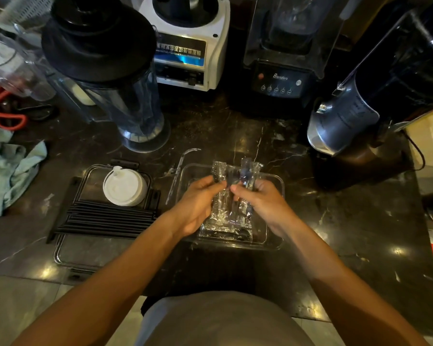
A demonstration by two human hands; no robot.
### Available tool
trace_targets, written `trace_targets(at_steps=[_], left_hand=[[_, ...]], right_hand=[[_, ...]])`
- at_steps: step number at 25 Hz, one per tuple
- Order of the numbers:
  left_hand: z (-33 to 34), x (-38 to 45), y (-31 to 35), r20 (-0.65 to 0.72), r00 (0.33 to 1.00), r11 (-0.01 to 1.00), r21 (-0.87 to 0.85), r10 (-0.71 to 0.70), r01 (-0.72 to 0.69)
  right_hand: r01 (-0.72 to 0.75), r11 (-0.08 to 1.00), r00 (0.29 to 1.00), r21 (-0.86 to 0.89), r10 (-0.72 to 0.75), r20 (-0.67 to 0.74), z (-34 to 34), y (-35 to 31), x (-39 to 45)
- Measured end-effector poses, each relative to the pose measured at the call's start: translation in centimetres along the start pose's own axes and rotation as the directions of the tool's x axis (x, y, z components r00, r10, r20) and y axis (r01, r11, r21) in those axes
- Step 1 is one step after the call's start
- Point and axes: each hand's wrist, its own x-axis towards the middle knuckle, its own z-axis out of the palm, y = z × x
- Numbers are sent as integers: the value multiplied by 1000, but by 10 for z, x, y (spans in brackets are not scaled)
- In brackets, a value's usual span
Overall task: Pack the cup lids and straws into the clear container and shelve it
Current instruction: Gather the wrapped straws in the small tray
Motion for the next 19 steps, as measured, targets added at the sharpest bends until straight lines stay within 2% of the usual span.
trace_targets(at_steps=[3, 7, 10, 14, 19], left_hand=[[2, 1, -2, -30, 999, 999, 46, 27, -26], [1, 6, -6, -42, 999, 999, -35, 9, -11], [3, 5, -8, -20, 1000, 1000, -5, 13, -14], [1, 7, -10, -29, 999, 1000, 14, 25, -24], [-9, 11, -12, -72, 997, 999, -34, -13, 11]], right_hand=[[-46, 999, 999, 26, 46, 6, 4, -3, -4], [-46, 998, 999, 36, 47, -8, 1, 0, -5], [-61, 993, 998, 104, 61, 3, 1, 3, -2], [17, 996, 1000, 86, -15, -23, 3, 12, 5], [16, 992, 998, 123, -9, -59, -3, 18, 6]])
